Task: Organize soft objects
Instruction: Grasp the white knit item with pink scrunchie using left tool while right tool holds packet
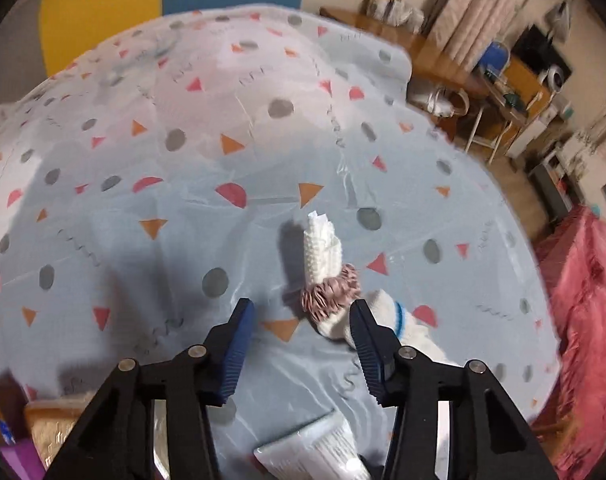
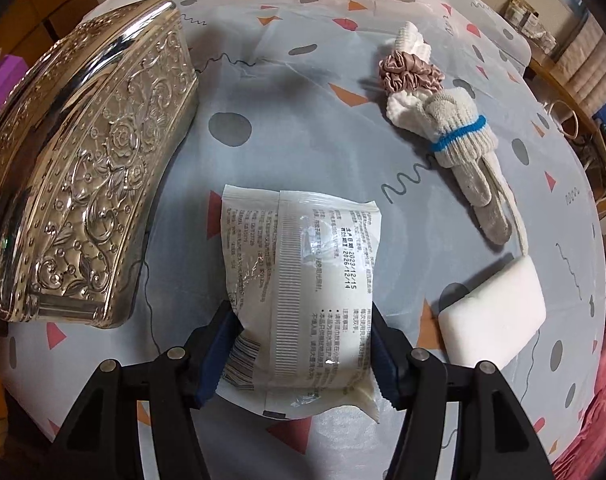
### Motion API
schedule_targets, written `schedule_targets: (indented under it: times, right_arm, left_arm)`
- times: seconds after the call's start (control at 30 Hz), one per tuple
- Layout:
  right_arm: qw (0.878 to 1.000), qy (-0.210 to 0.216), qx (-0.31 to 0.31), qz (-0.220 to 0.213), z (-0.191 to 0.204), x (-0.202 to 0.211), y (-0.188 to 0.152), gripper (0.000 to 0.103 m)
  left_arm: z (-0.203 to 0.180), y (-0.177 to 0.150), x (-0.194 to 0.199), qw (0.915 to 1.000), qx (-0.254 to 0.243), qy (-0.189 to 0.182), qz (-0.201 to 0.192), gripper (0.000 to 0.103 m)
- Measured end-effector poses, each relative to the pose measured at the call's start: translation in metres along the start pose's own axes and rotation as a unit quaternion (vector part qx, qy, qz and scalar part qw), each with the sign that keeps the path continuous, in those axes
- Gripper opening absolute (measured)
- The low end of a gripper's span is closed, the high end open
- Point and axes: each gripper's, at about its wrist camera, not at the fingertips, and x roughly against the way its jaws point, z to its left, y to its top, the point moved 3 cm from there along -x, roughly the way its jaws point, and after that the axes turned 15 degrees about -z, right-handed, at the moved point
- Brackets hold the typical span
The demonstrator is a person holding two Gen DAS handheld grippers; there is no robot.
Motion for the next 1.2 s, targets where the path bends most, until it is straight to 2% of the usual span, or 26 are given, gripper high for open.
schedule_targets:
  times: [0.2, 0.4, 0.47, 0.5, 0.53, 0.6, 0.8, 1.2]
  right_arm:
    - [0.999, 0.01, -0.03, 0.009, -0.007, -0.004, 0.001, 0.063]
    - [1.0, -0.005, -0.005, 0.004, 0.003, -0.003, 0.001, 0.063]
    - [1.0, -0.006, -0.001, 0.002, 0.006, -0.002, 0.001, 0.063]
    - [1.0, -0.007, 0.0, 0.002, 0.007, -0.002, 0.001, 0.063]
    - [1.0, -0.008, 0.003, 0.001, 0.009, -0.002, 0.001, 0.063]
    - [1.0, -0.01, 0.008, -0.001, 0.012, -0.001, 0.001, 0.063]
    - [1.0, -0.008, 0.014, -0.004, 0.015, -0.001, -0.001, 0.063]
    - [1.0, -0.004, 0.01, -0.007, 0.011, -0.006, -0.006, 0.064]
  left_arm:
    - [0.001, 0.013, -0.045, 0.9996, -0.005, -0.004, 0.028, 0.048]
    - [-0.006, 0.015, -0.082, 0.9975, 0.01, -0.03, 0.064, 0.049]
    - [-0.01, 0.012, -0.093, 0.9974, 0.005, -0.023, 0.068, 0.048]
    - [-0.011, 0.011, -0.098, 0.9971, 0.008, -0.027, 0.071, 0.028]
    - [-0.011, 0.01, -0.101, 0.9968, 0.01, -0.029, 0.074, 0.021]
    - [-0.01, 0.01, -0.099, 0.997, 0.019, -0.037, 0.066, 0.02]
    - [0.006, 0.018, -0.066, 0.9954, 0.06, -0.055, 0.05, 0.019]
    - [0.022, 0.034, 0.07, 0.9964, 0.045, -0.067, -0.027, 0.019]
